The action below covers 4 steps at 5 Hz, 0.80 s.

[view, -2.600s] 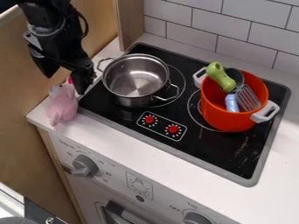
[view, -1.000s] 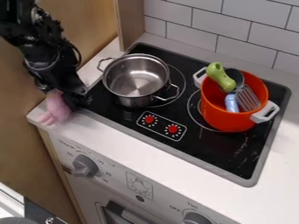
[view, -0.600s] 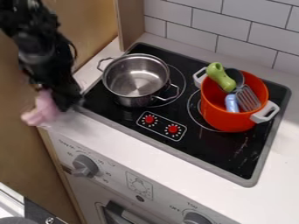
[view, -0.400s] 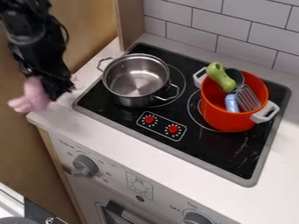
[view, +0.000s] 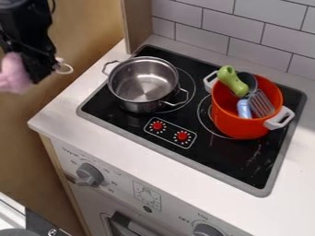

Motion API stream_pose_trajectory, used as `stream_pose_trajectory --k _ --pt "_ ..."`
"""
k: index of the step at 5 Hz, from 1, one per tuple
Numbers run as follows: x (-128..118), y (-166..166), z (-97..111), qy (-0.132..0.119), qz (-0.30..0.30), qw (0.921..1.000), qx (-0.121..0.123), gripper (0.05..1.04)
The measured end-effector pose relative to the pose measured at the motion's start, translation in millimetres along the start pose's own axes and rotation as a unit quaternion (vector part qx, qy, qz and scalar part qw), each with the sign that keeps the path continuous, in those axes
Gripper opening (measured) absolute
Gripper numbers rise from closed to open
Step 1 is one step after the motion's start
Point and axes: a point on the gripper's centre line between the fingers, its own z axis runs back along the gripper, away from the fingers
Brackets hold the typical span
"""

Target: Put the pink object in the silver bowl

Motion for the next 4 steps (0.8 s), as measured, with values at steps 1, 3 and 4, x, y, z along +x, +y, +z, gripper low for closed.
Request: stream_pose_trajectory --k 1,3,4 --pt "2.4 6.4 10.5 0.005 -0.004 1.0 0.001 0.388" --pt "13.9 -0.9 16.6 0.007 0.01 0.9999 0.0 0.388" --pt "27.2 -12.0 12.6 0.013 0.022 0.9996 -0.009 0.388"
